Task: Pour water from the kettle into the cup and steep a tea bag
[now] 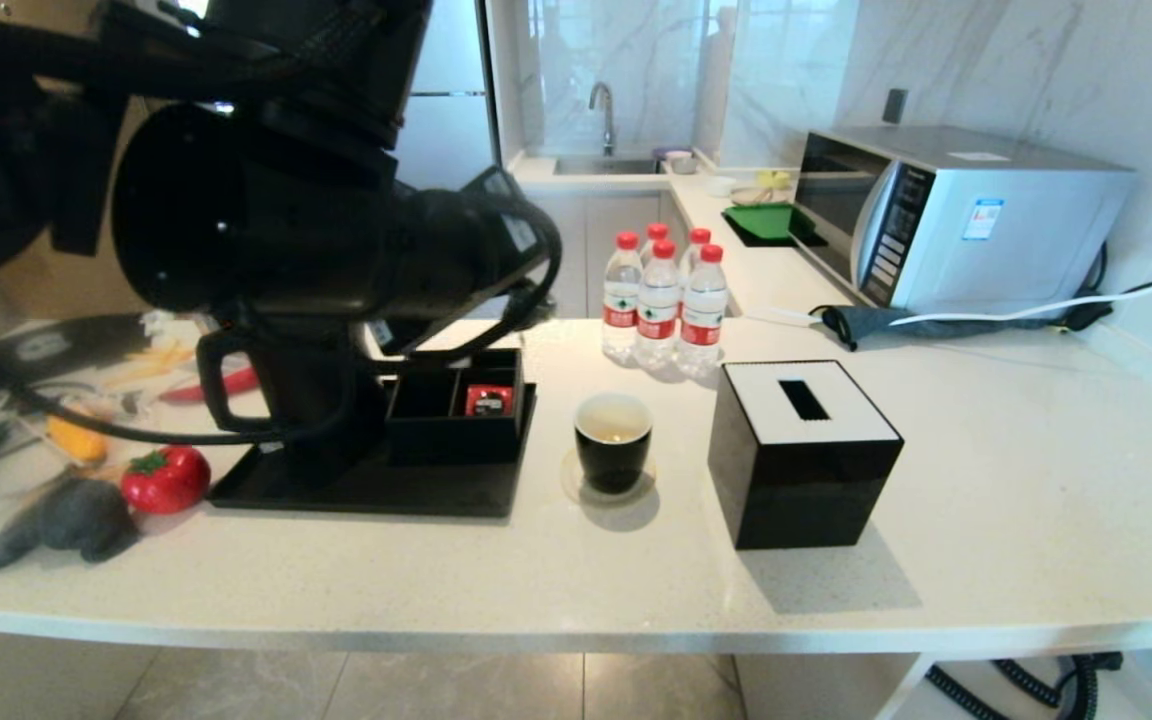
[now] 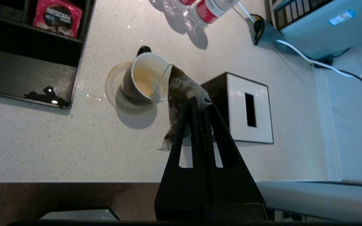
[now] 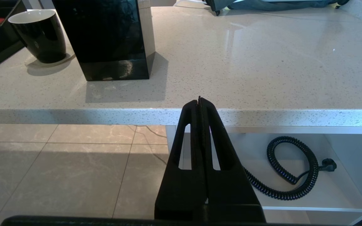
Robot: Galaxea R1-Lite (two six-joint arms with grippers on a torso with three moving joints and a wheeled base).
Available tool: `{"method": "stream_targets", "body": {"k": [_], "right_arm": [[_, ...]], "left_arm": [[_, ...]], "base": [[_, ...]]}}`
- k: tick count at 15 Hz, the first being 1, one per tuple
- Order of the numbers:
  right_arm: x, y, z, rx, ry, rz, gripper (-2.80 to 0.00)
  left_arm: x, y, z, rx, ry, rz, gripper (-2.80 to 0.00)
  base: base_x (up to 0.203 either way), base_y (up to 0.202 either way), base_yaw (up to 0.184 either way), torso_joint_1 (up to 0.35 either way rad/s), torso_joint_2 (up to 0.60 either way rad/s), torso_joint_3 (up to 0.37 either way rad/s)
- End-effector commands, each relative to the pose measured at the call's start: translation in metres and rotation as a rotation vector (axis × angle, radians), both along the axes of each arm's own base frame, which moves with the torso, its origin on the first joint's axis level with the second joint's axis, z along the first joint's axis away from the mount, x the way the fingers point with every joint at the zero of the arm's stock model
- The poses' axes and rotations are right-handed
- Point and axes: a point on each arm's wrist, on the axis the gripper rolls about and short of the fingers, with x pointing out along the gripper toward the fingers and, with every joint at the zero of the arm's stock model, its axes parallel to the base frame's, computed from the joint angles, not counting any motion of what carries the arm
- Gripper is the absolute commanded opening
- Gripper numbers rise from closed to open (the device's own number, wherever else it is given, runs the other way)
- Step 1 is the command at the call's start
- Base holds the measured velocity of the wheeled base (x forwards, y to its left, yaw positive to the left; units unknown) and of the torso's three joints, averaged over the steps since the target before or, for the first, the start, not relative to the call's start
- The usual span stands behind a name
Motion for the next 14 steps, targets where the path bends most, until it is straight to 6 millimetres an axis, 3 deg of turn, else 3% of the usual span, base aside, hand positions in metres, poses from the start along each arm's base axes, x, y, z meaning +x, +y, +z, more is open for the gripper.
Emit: {"method": "stream_targets", "body": {"k": [1,14], "right_arm": [[0.0,0.0,0.0,0.0,0.0,0.001,-2.8],[0.0,0.0,0.0,-0.003,-0.002,0.001,-2.8]], "left_arm": [[-0.004,-0.003,0.001,-0.005,0.0,-0.013,-2.8],[-0.007,-0.026,-0.016,0.014,0.081,-0.083,-2.8]], "base": [[0.0,0.0,0.0,0.0,0.0,0.0],[0.0,0.0,0.0,0.0,0.0,0.0]]}}
